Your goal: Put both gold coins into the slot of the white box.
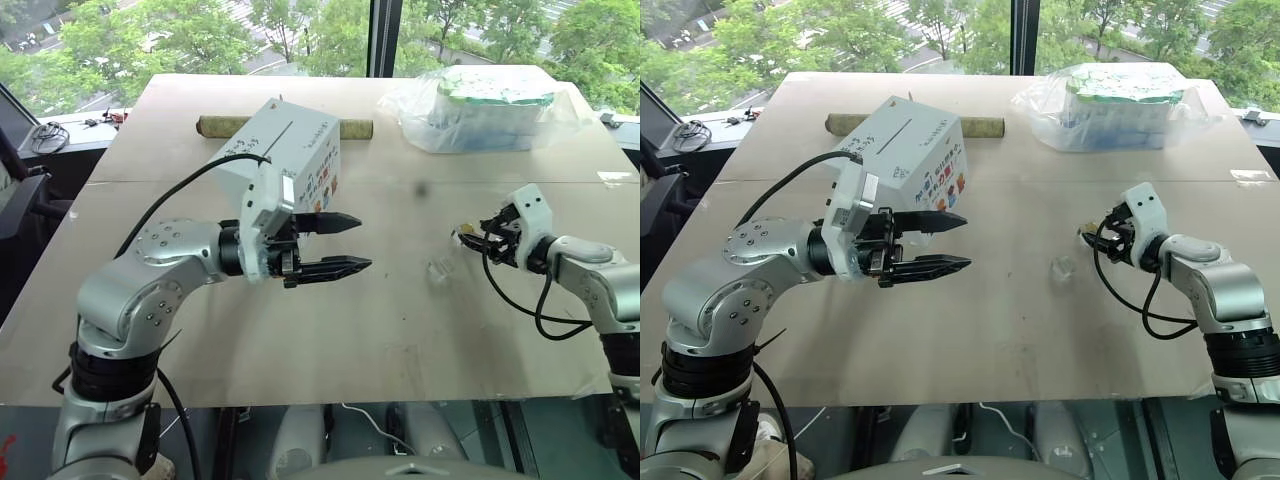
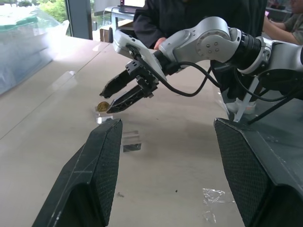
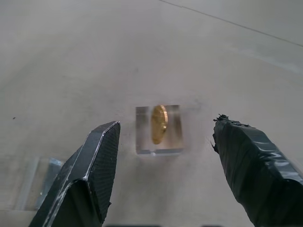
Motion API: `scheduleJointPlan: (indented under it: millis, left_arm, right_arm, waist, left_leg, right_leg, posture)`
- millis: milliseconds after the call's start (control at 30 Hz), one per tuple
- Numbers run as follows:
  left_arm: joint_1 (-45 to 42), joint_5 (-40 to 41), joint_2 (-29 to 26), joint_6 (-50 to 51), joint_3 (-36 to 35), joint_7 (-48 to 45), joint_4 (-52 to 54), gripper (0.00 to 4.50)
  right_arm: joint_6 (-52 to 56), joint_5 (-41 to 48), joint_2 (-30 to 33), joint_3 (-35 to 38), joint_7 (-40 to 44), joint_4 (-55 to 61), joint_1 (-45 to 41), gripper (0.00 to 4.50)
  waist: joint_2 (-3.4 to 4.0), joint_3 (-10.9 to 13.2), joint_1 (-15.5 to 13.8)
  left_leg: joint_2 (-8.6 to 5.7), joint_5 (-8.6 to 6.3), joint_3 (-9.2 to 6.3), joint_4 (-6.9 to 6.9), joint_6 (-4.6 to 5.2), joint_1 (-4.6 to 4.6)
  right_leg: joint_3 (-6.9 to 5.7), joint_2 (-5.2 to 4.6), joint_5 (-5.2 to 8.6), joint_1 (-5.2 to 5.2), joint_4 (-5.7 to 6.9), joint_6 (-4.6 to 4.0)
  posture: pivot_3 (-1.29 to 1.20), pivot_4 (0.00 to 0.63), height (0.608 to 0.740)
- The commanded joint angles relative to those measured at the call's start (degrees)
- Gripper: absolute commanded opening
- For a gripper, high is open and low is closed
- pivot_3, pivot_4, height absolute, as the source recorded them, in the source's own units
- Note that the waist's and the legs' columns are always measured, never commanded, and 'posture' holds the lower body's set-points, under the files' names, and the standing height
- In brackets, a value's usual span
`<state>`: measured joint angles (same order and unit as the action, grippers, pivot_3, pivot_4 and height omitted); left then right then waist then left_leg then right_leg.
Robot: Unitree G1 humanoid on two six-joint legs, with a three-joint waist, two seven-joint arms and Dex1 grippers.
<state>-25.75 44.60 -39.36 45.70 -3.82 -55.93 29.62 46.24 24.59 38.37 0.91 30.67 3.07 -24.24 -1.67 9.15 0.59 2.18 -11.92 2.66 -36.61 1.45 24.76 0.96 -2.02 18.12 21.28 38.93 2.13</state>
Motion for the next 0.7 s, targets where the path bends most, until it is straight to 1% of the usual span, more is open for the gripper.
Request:
scheduleJointPlan:
  millis: [33, 67, 100, 400, 500, 700]
  left_arm:
    - [0.22, 0.88, -0.39, -1.26, -0.49, 0.68, 2.09, 3.15]
    - [0.30, 0.94, -0.39, -1.26, -0.51, 0.82, 2.14, 3.15]
    - [0.36, 1.05, -0.39, -1.26, -0.58, 0.94, 2.15, 3.15]
    - [0.55, 1.65, -0.29, -1.67, -0.54, 1.64, 2.00, 3.15]
    - [0.61, 1.56, -0.42, -1.90, -0.53, 1.57, 1.82, 3.15]
    - [0.89, 1.52, -0.29, -2.26, -0.46, 1.64, 1.52, 3.15]
  right_arm:
    - [-0.95, -0.96, 0.10, 1.09, 0.58, 0.24, -1.55, 1.57]
    - [-1.00, -1.21, 0.06, 1.05, 0.71, 0.16, -1.58, 1.29]
    - [-1.14, -1.54, 0.07, 0.92, 0.90, 0.10, -1.64, 0.81]
    - [-1.11, -2.68, -0.73, 1.35, 1.67, -0.79, -2.06, 0.81]
    - [-0.97, -2.74, -0.91, 1.47, 2.04, -0.86, -2.14, 0.02]
    - [-0.97, -2.73, -1.09, 1.63, 2.66, -0.26, -2.03, 0.02]
  waist:
    - [0.00, 0.00, 0.00]
    - [0.00, 0.00, 0.00]
    - [0.00, 0.00, -0.01]
    - [0.00, 0.00, 0.00]
    - [0.00, 0.00, 0.00]
    - [0.00, 0.00, 0.00]
  left_leg:
    - [0.00, 0.00, 0.00, 0.00, 0.00, 0.00]
    - [0.00, 0.00, 0.00, 0.00, 0.00, 0.00]
    - [0.00, 0.00, 0.00, 0.00, 0.00, 0.00]
    - [0.00, 0.00, 0.00, 0.00, 0.00, 0.00]
    - [0.00, 0.00, 0.00, 0.00, 0.00, 0.00]
    - [0.00, 0.00, 0.00, 0.00, 0.00, 0.00]
  right_leg:
    - [0.00, 0.00, 0.00, 0.00, 0.00, 0.00]
    - [0.00, 0.00, 0.00, 0.00, 0.00, 0.00]
    - [0.00, -0.01, 0.00, 0.00, 0.00, 0.00]
    - [0.00, 0.00, 0.00, 0.00, 0.00, 0.00]
    - [0.00, 0.00, 0.00, 0.00, 0.00, 0.00]
    - [0.00, 0.00, 0.00, 0.00, 0.00, 0.00]
  posture:
    - [0.00, 0.150, 0.740]
    - [0.00, 0.150, 0.740]
    - [0.00, 0.150, 0.740]
    - [0.00, 0.150, 0.740]
    - [0.00, 0.150, 0.740]
    - [0.00, 0.150, 0.740]
